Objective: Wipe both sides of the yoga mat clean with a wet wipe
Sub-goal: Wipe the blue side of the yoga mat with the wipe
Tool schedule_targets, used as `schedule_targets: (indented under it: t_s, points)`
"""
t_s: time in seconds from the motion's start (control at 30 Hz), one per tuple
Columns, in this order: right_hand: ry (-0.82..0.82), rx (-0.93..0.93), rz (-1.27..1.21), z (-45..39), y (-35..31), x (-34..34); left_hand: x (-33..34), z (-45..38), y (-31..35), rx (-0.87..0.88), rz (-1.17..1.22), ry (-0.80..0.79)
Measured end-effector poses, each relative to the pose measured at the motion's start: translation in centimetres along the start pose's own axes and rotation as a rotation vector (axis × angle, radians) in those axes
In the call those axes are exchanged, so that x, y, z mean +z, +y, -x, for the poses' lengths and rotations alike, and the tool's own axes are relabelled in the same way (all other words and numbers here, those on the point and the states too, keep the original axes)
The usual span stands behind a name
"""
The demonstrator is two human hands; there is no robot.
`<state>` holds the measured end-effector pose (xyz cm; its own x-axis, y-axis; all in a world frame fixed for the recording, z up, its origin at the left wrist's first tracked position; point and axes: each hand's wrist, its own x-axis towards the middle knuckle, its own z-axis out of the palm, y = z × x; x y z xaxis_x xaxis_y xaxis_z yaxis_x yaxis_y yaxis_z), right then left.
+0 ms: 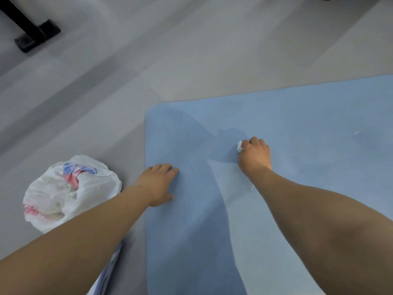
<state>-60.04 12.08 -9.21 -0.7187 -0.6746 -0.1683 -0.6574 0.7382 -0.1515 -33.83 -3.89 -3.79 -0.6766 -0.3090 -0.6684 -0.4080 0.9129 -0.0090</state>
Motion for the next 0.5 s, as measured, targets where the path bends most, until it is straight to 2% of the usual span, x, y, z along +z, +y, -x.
schedule_targets:
  t_s: [0.07, 0.17, 0.33, 0.5]
  points:
    - [0.047, 0.032, -0.075, 0.0, 0.2, 0.9, 0.9, -0.4, -0.6, 0.006, -0.022, 0.074]
    - [0.032, 0.070, -0.227, 1.1, -0.7, 1.4, 2.4, -0.6, -1.5, -0.009, -0.021, 0.058]
    - [-0.098, -0.043, -0.366, 8.0, -8.4, 3.9, 3.2, -0.9, -2.3, 0.042, 0.007, 0.050]
    - [-0.131, -0.249, -0.312, 12.4, -14.4, 5.1, 3.3, -0.7, -3.0, 0.094, -0.031, 0.042]
